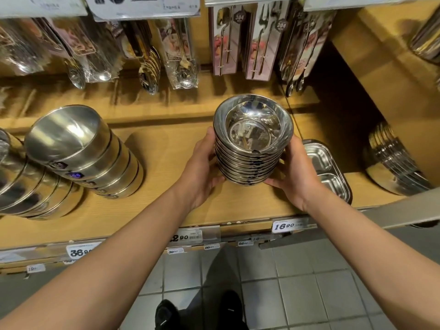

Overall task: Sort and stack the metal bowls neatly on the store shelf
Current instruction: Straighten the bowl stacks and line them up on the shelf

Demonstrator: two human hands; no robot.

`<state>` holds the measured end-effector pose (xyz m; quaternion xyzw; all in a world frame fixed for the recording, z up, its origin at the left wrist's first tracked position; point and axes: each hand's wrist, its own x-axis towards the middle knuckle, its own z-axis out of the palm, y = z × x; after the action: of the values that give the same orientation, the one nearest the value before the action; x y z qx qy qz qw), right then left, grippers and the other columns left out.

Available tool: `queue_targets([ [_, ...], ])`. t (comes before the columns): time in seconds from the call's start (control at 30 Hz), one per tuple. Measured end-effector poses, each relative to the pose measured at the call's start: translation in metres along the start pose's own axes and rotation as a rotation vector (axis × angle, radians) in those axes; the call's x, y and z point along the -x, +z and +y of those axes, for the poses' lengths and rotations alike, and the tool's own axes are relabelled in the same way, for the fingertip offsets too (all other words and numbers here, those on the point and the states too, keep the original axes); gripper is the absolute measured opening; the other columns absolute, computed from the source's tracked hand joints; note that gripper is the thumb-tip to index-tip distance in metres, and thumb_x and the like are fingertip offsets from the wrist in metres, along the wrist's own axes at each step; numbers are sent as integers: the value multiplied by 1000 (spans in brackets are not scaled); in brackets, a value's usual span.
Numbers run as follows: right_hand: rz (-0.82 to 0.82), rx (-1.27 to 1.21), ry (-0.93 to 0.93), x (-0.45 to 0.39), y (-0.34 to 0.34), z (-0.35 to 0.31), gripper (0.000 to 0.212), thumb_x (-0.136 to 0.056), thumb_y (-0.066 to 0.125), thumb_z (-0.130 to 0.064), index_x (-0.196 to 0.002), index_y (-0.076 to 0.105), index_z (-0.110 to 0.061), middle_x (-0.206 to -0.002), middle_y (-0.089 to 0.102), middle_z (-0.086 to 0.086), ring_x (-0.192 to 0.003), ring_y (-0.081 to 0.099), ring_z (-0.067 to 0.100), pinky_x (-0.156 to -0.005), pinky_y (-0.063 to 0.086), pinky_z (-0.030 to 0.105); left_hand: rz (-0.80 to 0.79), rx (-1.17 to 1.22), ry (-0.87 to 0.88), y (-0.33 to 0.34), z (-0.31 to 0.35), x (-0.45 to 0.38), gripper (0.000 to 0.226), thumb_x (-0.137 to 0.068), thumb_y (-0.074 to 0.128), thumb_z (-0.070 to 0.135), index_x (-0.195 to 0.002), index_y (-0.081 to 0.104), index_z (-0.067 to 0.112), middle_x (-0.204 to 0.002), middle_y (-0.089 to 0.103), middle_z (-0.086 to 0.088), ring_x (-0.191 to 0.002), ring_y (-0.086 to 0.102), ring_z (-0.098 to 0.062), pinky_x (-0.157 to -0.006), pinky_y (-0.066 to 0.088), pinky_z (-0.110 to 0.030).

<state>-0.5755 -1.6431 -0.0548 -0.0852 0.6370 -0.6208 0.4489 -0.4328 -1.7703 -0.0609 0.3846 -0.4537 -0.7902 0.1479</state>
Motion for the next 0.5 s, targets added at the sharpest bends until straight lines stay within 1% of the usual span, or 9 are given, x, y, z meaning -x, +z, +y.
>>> queue_targets([
  [0.07,1,7,-5,-1,0,0,33,-94,43,-68,-113,65,-53,-117,68,-20,-118,58,11,-92,54,48,-3,5,1,0,0,-1,52,-92,45,73,-127,61,38,-107,73,15,-117,63,-17,-95,57,-42],
  [0.13,-2,9,-11,-1,-1,-1,33,-94,43,-68,-112,65,-53,-118,67,-20,-119,58,10,-94,54,50,1,14,2,2,-1,0,48,-91,46,73,-123,61,40,-111,68,14,-117,62,-17,-97,56,-44],
  [0.2,-12,10,-19,1,-1,-3,33,-94,43,-69,-114,64,-53,-122,65,-20,-120,56,9,-95,53,51,7,25,4,3,-1,0,45,-90,47,73,-119,62,42,-110,68,14,-116,62,-16,-99,55,-45],
  [0.23,-15,10,-21,2,0,-4,34,-94,43,-69,-115,64,-53,-123,64,-20,-120,56,9,-95,53,51,7,31,5,3,0,0,46,-90,47,73,-120,62,41,-112,67,13,-116,62,-16,-101,54,-47],
  [0.33,20,-10,-5,5,1,-4,41,-95,44,-68,-125,62,-46,-129,65,-14,-124,56,14,-99,51,51,18,34,4,-1,0,3,46,-94,49,67,-122,66,35,-119,66,11,-123,59,-17,-106,49,-49],
  [0.37,54,-26,12,8,1,-2,43,-96,44,-66,-128,61,-42,-128,67,-11,-124,57,15,-101,51,51,36,38,-1,-5,0,6,44,-95,50,64,-122,66,33,-123,65,10,-127,56,-18,-107,47,-49],
  [0.43,128,-55,63,20,0,8,39,-100,41,-59,-123,63,-36,-123,71,-7,-118,62,16,-102,52,48,110,55,-12,-15,-3,17,47,-98,52,57,-130,62,25,-127,63,8,-130,54,-17,-107,48,-45],
  [0.47,160,-51,87,29,1,15,37,-102,40,-55,-121,63,-34,-124,71,-5,-116,63,16,-100,53,47,156,63,-10,-23,-5,25,46,-98,53,53,-131,61,21,-125,64,8,-127,56,-16,-105,50,-44],
  [0.5,181,-37,109,38,3,24,35,-104,40,-51,-121,63,-31,-127,69,-2,-116,62,16,-98,55,45,201,71,0,-33,-9,36,42,-98,55,49,-126,64,19,-120,69,6,-122,61,-15,-104,52,-43],
])
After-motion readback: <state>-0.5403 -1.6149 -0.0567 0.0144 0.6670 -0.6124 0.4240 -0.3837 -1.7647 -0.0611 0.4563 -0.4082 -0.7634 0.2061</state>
